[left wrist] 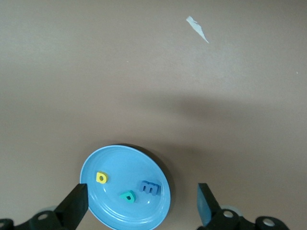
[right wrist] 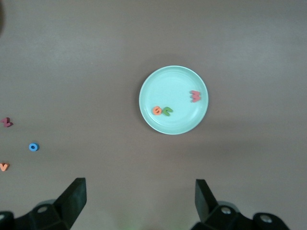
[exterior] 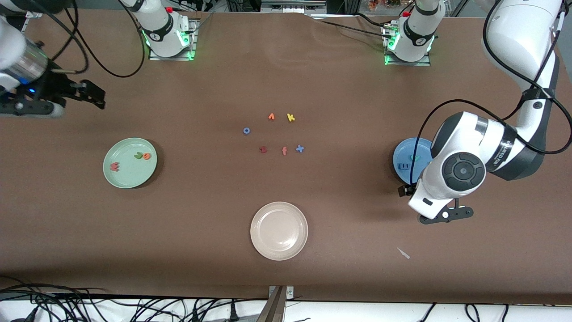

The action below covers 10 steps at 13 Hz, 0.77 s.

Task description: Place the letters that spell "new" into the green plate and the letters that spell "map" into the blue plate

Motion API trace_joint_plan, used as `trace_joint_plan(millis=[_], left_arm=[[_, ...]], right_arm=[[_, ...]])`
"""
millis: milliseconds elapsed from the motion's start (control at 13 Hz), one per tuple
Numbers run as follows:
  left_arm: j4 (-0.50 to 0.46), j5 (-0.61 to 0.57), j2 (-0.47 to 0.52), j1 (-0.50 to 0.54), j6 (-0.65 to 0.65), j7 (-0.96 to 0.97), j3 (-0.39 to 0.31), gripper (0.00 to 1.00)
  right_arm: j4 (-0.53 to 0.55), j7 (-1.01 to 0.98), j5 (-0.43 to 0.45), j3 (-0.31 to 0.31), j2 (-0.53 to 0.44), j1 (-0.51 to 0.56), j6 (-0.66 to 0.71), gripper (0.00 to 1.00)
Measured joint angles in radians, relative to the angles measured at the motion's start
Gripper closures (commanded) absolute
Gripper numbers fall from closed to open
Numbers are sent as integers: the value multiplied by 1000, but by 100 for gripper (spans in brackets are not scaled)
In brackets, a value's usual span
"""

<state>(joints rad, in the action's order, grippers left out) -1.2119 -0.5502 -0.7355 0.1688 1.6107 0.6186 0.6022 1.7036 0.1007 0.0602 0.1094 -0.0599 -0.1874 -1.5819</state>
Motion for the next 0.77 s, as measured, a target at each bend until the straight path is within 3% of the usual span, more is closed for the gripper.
trace_joint_plan(millis=[384,537,690,767], left_arm=[[162,32,8,19,-282,-446,-76,0],[201,210,37,23,-324,-553,-179,1],[201,441,85,14,-330,-594,-343,3],[192,503,104,2,-332,-609,-401,3]], right_arm=[[-23,1,-68,27,-3,16,68,0],[-23,1,-71,40,-1,18,70,0],[-23,1,-71,39,1,17,70,0],[-23,1,-71,38,2,17,70,0]])
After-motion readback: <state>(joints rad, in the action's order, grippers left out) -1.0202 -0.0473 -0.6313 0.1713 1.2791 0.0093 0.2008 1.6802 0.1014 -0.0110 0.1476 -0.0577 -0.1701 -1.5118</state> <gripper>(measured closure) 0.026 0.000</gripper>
